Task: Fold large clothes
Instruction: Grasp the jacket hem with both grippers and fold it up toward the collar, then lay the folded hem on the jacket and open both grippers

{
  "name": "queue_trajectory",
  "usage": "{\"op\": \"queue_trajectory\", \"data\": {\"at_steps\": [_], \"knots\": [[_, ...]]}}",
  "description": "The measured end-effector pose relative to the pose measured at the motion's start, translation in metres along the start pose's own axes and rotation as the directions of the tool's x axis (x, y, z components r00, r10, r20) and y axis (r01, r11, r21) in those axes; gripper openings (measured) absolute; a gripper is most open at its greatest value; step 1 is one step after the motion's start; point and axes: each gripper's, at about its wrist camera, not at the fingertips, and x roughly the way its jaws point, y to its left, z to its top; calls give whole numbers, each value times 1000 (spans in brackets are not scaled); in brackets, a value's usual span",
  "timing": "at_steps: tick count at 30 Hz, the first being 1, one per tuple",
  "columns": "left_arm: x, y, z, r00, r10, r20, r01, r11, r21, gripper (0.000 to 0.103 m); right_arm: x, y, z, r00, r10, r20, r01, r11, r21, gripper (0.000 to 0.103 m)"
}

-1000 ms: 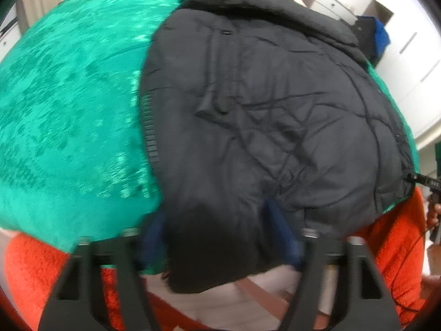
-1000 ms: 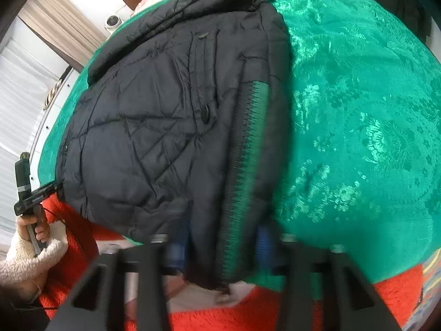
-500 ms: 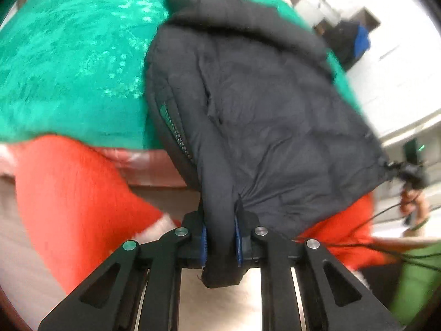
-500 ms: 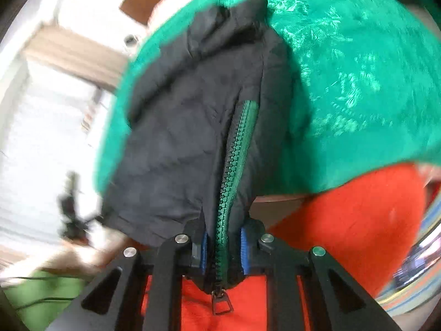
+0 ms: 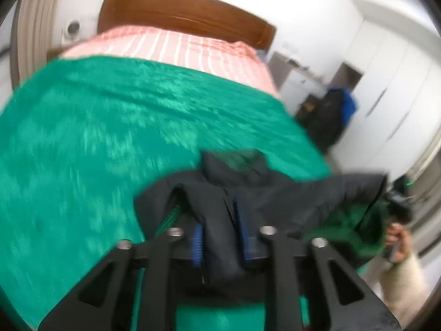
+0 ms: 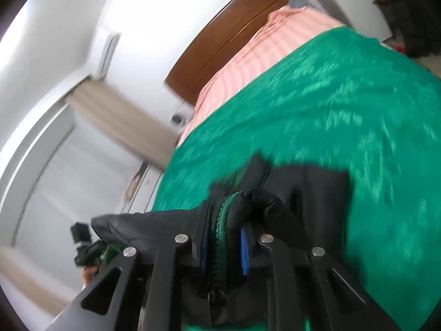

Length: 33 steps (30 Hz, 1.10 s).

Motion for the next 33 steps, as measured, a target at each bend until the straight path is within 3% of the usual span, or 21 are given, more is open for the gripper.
{"op": "queue_trajectory", "data": {"at_steps": [1,2,3,4,7,9,13,15,18,19,20,21,22,24,26,33], "knots": [[20,0,12,999,49,-13,-49,999,16,67,9,-11,8,1000,-26,13,26,1000,10,35],[41,-1,21,993,116,-15,-115,993,27,80,25,-21,13,999,-50,13,49,998,28,47],[54,-2,23,984,180,2,-180,983,27,90,39,-33,18,996,-84,12,83,995,58,78],[64,1,28,980,200,9,-200,980,12,90,41,-43,19,991,-127,28,125,990,69,103],[76,16,30,990,137,-22,-138,988,-75,90,37,-42,15,971,-224,83,224,975,5,103],[73,14,24,997,80,7,-79,993,-87,93,35,-19,8,963,-250,102,262,957,-128,103],[91,-26,-2,997,70,22,-72,994,85,95,63,34,-18,968,-243,59,245,880,-408,103],[110,-51,-12,994,106,18,-107,976,191,95,100,54,-31,966,-257,21,231,828,-510,102],[136,-81,-21,983,172,67,-185,932,313,95,151,69,-43,957,-287,34,254,782,-570,102],[146,-84,-25,971,221,93,-240,905,351,96,167,63,-47,951,-308,37,272,771,-576,102],[165,-80,-30,948,302,102,-318,870,377,96,182,55,-50,936,-350,38,306,756,-579,102],[181,-69,-32,933,349,85,-354,857,375,97,199,40,-53,915,-403,29,345,742,-575,102],[190,-55,-34,938,342,55,-339,876,344,101,216,21,-58,906,-424,1,352,750,-560,103],[193,-18,-36,971,236,49,-241,954,177,102,220,3,-64,927,-375,22,327,778,-536,103],[196,-3,-38,976,213,52,-218,968,127,102,224,-3,-68,936,-348,43,316,784,-535,103],[206,10,-46,984,166,62,-171,980,98,102,228,-18,-67,950,-310,34,286,821,-494,103]]}}
